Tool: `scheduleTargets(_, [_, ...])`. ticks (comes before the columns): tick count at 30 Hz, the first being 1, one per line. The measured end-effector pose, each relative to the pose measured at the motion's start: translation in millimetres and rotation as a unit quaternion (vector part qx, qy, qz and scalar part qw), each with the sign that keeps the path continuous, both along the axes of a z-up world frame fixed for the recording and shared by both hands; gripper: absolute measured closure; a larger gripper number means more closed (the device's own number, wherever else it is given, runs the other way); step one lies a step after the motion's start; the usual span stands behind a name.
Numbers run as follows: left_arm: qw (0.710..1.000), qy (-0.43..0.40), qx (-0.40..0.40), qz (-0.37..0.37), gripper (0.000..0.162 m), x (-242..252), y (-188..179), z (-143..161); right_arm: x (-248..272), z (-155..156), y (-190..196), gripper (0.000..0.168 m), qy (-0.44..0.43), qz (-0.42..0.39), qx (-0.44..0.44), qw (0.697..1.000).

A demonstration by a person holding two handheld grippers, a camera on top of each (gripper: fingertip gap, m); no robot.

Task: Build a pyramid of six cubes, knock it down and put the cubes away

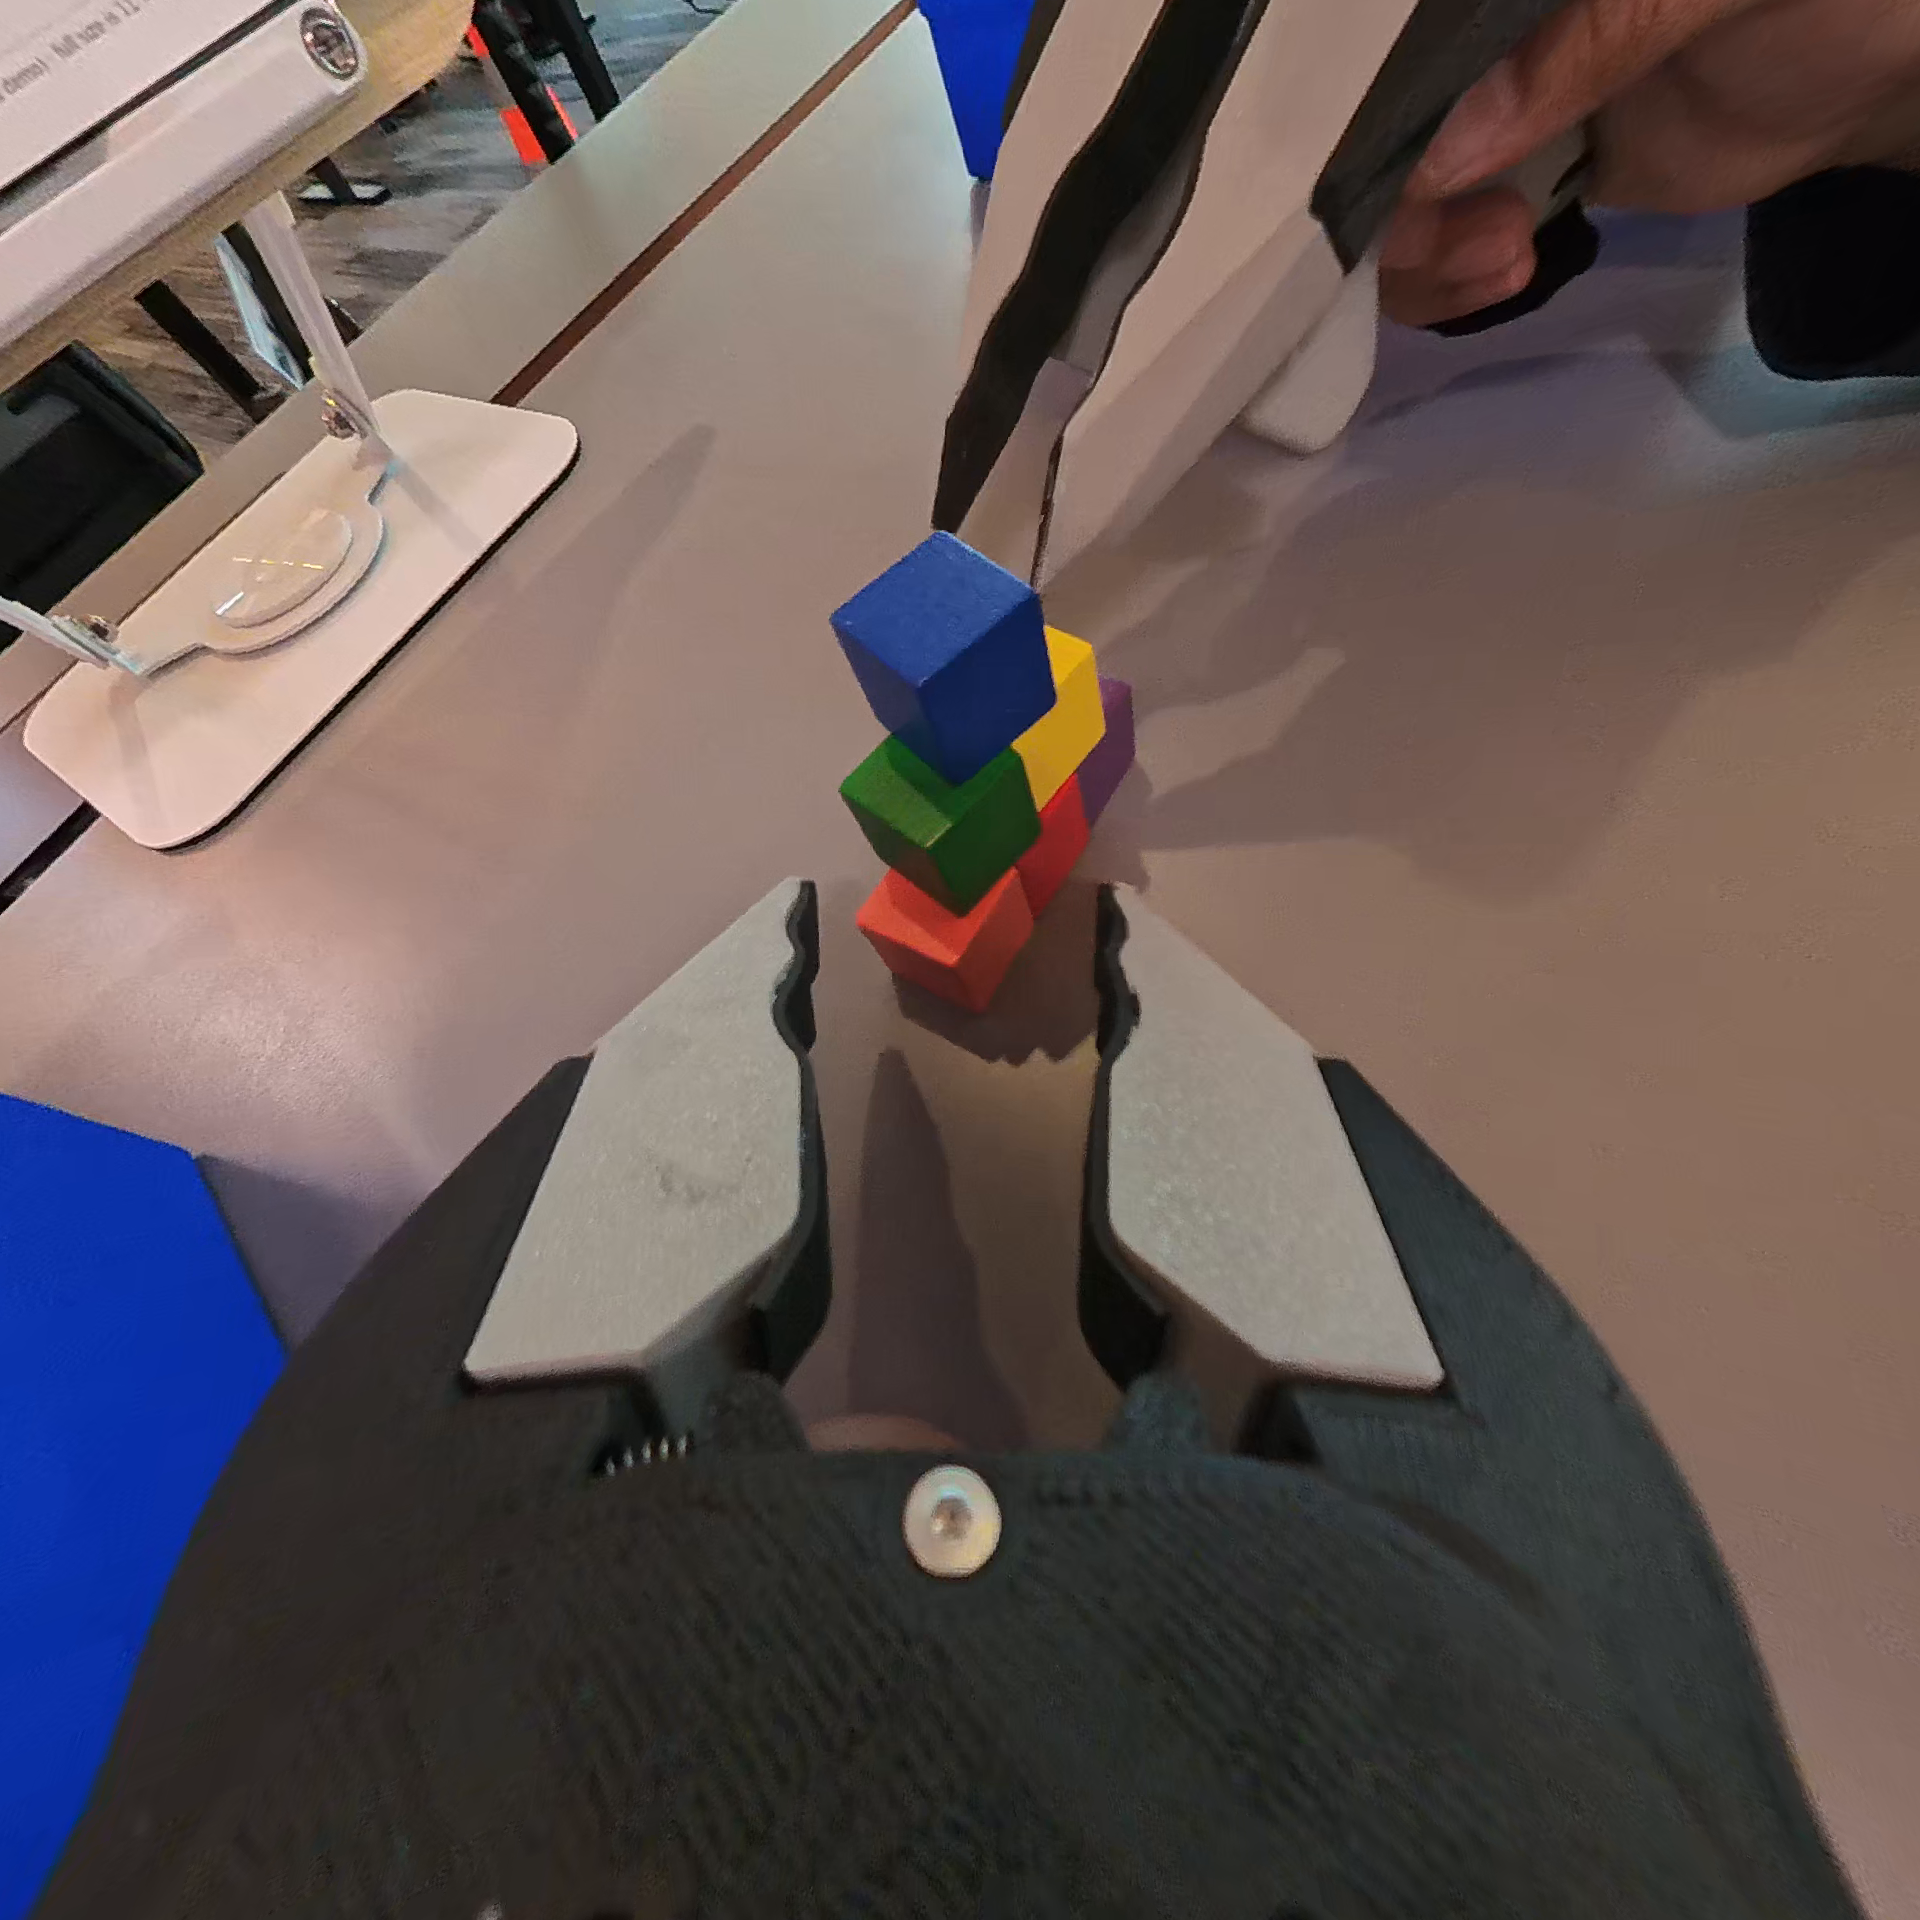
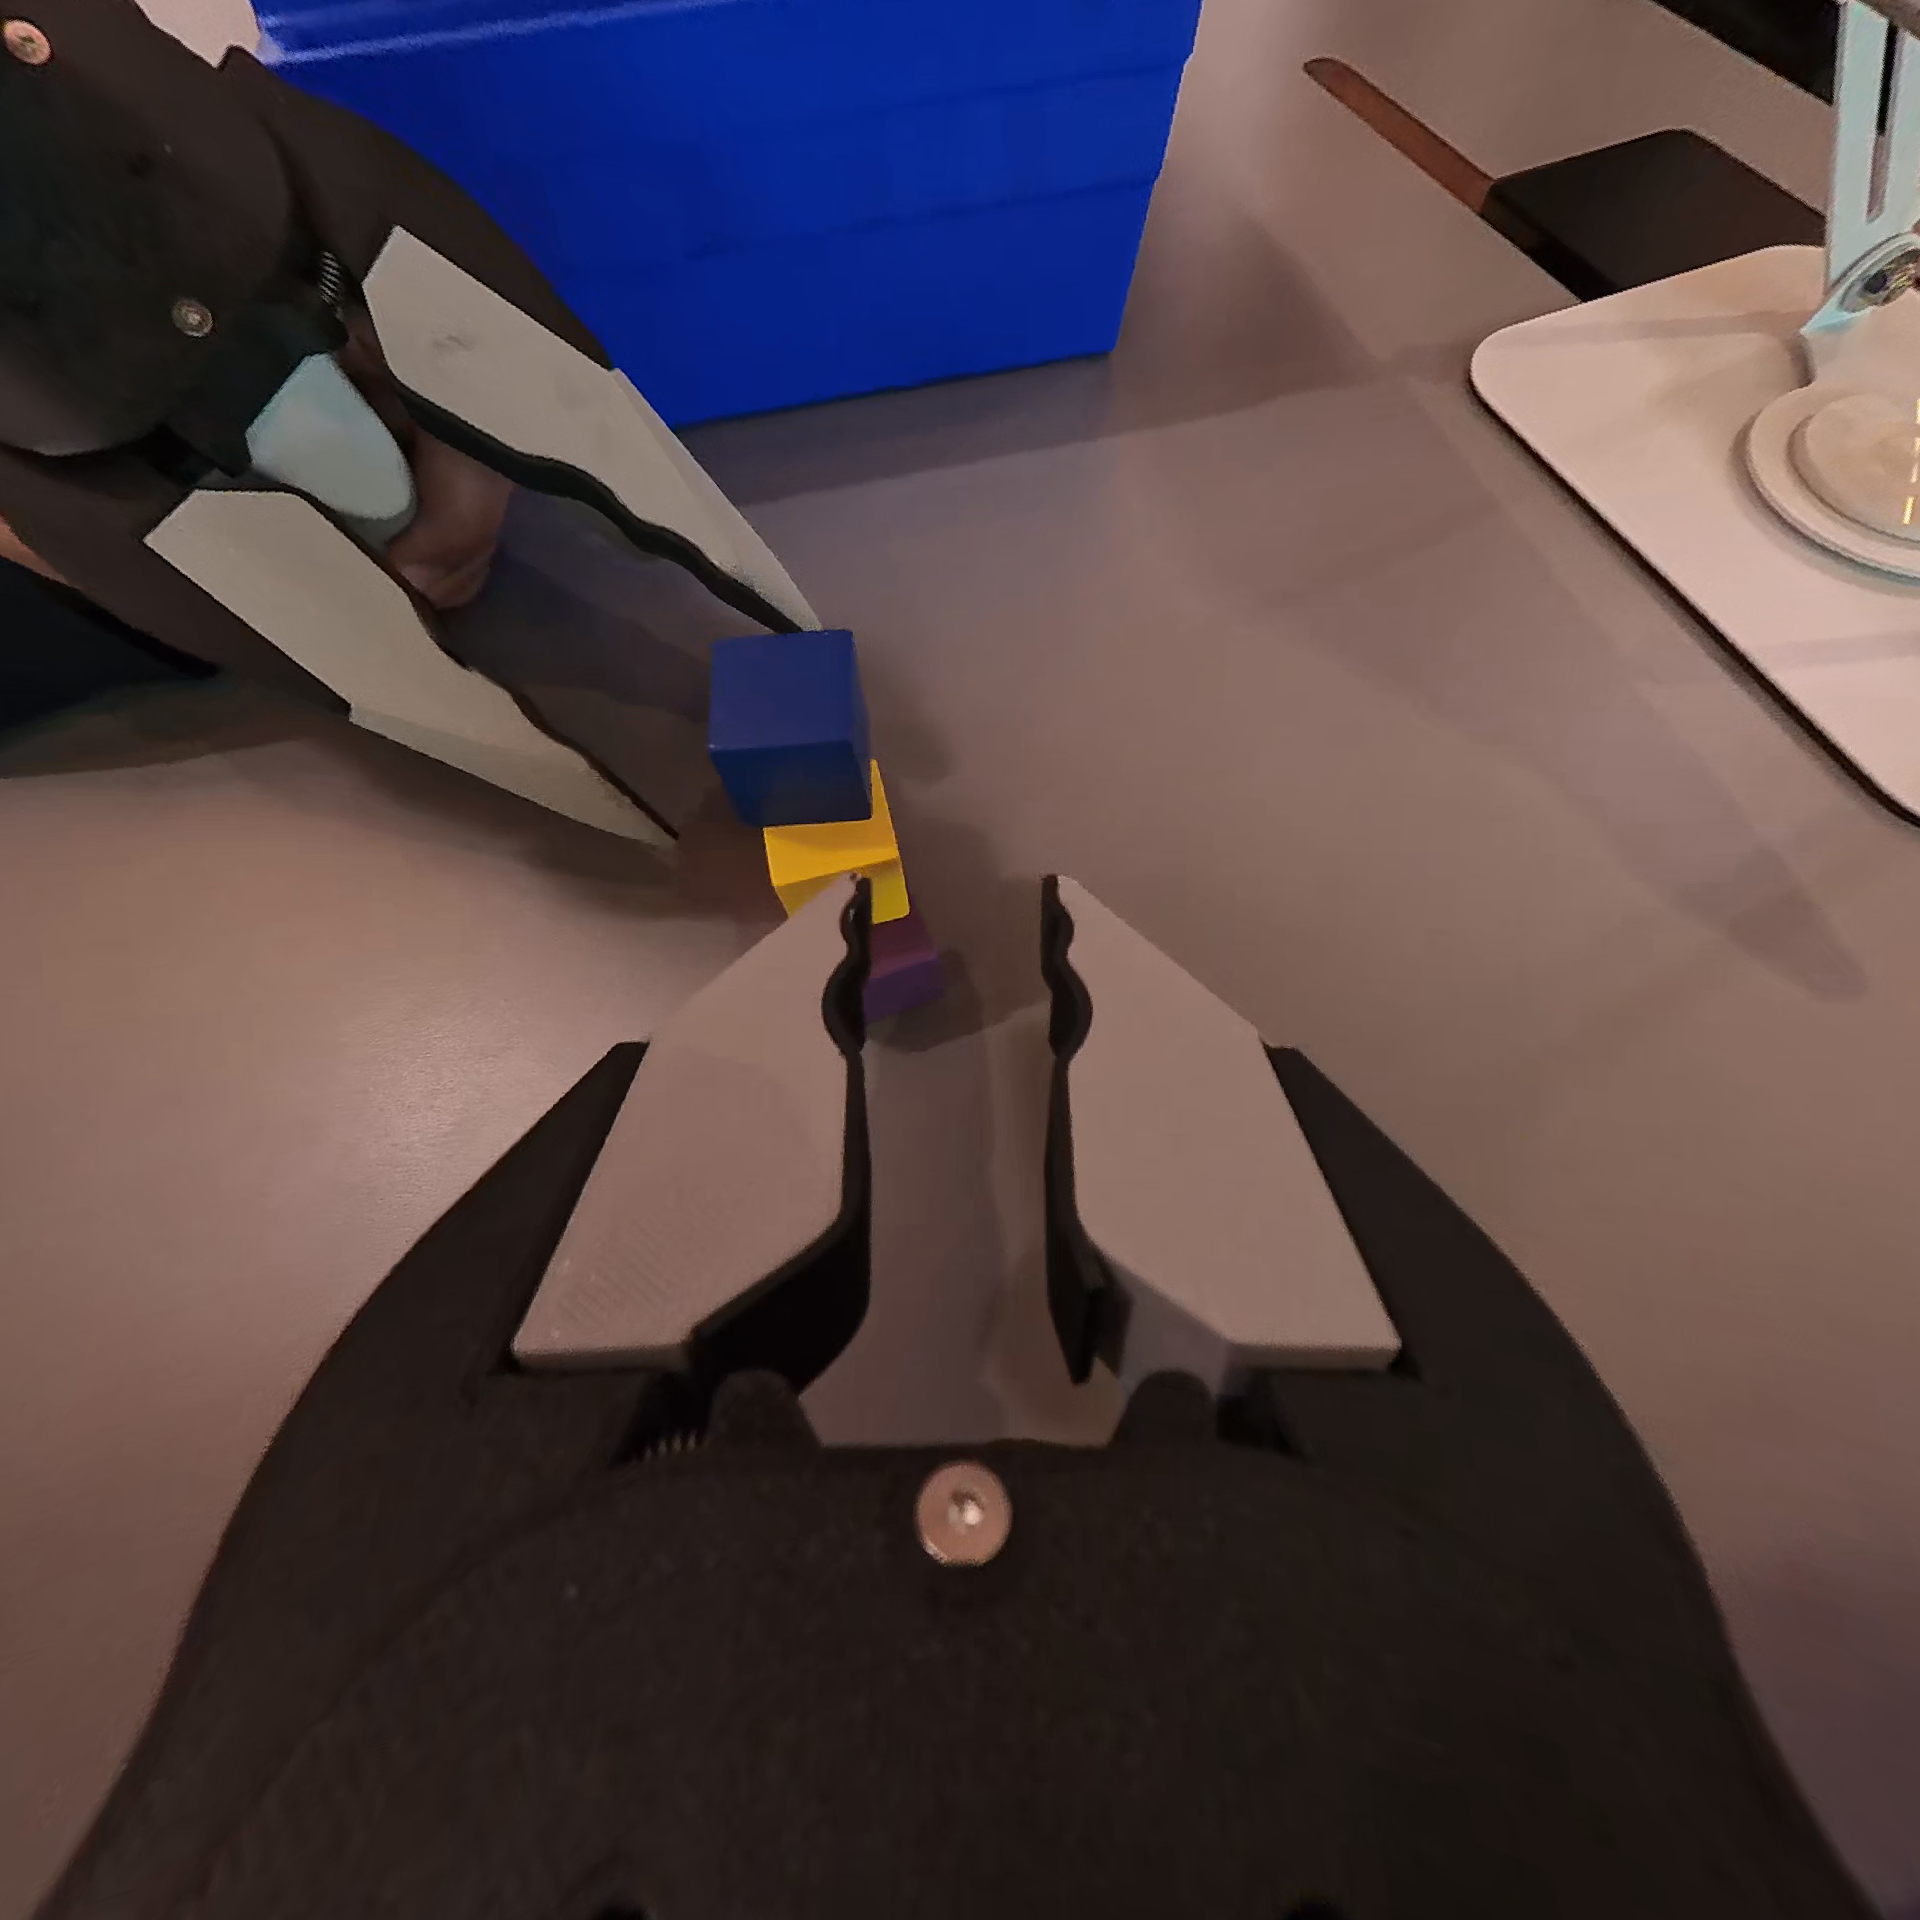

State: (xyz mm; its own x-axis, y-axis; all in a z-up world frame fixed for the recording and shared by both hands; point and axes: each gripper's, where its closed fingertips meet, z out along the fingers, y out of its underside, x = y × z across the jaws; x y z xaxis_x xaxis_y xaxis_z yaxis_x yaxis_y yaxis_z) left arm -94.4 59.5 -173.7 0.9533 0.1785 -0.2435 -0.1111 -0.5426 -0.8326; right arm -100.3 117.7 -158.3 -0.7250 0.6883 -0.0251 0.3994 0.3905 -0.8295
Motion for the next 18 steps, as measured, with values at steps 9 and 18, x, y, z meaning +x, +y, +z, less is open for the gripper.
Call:
scheduleTargets(9, [1.0, 0.008, -0.013, -0.026, 0.111, 11, 5, -4, -3, -7, 1, 0.137, -0.008, -0.009, 0.006, 1.0])
scheduleTargets(18, [0.999, 0.014, -0.018, -0.032, 0.108, 15, 8, -5, -7, -6, 2, 0.138, 0.0, -0.023, 0.007, 1.0])
